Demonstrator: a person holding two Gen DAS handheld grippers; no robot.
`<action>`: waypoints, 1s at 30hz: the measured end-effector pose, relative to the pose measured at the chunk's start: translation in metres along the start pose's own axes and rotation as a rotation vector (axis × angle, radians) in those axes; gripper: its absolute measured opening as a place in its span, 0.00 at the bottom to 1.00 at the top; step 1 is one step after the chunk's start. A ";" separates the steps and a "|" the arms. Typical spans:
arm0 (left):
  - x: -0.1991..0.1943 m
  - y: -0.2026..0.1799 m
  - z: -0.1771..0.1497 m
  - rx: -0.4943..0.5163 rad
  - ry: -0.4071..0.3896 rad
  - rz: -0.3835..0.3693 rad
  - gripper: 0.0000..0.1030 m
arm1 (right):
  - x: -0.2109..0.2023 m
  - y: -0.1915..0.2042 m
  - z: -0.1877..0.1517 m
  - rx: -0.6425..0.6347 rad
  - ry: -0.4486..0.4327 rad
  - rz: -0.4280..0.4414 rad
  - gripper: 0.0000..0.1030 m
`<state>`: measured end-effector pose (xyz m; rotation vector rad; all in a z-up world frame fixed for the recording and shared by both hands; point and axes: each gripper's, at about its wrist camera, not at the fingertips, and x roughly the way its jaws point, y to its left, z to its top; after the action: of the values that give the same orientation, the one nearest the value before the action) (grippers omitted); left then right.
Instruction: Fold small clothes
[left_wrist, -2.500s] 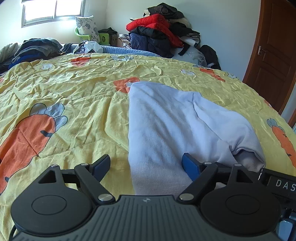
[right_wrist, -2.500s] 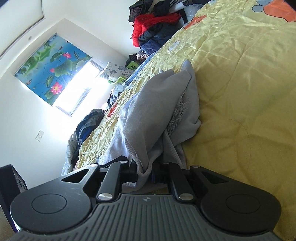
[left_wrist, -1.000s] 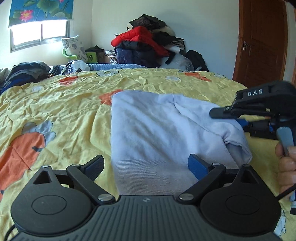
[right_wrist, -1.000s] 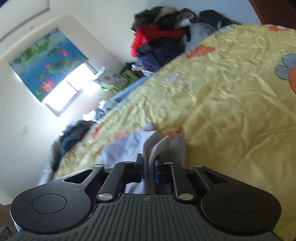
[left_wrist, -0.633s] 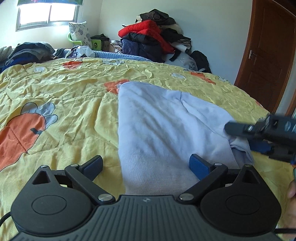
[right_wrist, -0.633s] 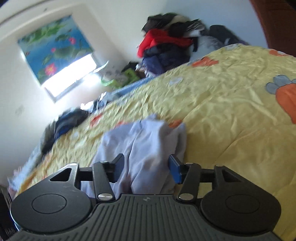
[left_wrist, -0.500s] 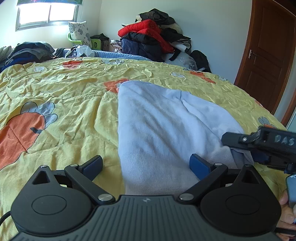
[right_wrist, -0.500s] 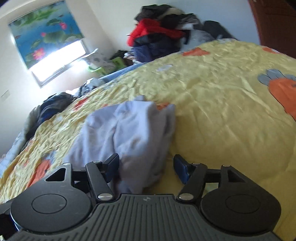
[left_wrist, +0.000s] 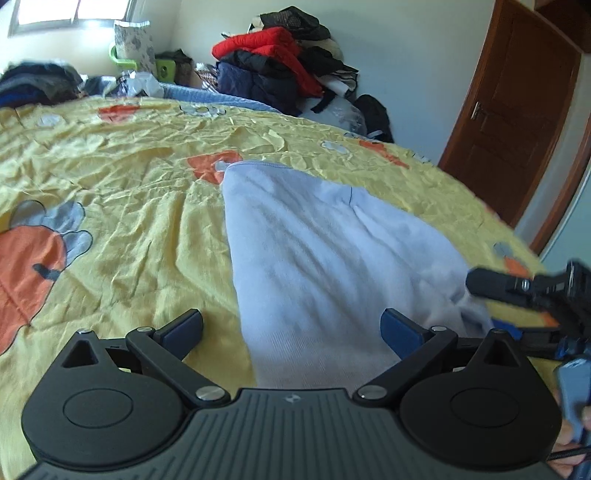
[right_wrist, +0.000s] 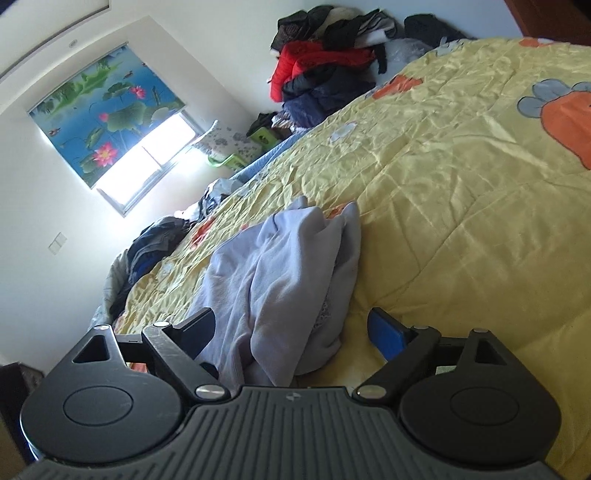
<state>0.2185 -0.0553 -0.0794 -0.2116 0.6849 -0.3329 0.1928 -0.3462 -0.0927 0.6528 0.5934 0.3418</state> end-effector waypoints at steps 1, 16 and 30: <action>0.002 0.007 0.006 -0.026 0.014 -0.037 1.00 | 0.003 -0.001 0.004 0.010 0.021 0.015 0.86; 0.046 0.051 0.040 -0.283 0.085 -0.395 0.95 | 0.066 0.020 0.029 -0.013 0.167 0.103 0.74; 0.034 0.049 0.037 -0.238 0.031 -0.271 0.18 | 0.062 0.008 0.016 0.074 0.105 0.101 0.25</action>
<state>0.2782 -0.0191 -0.0856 -0.5296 0.7276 -0.5149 0.2503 -0.3184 -0.1021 0.7403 0.6772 0.4520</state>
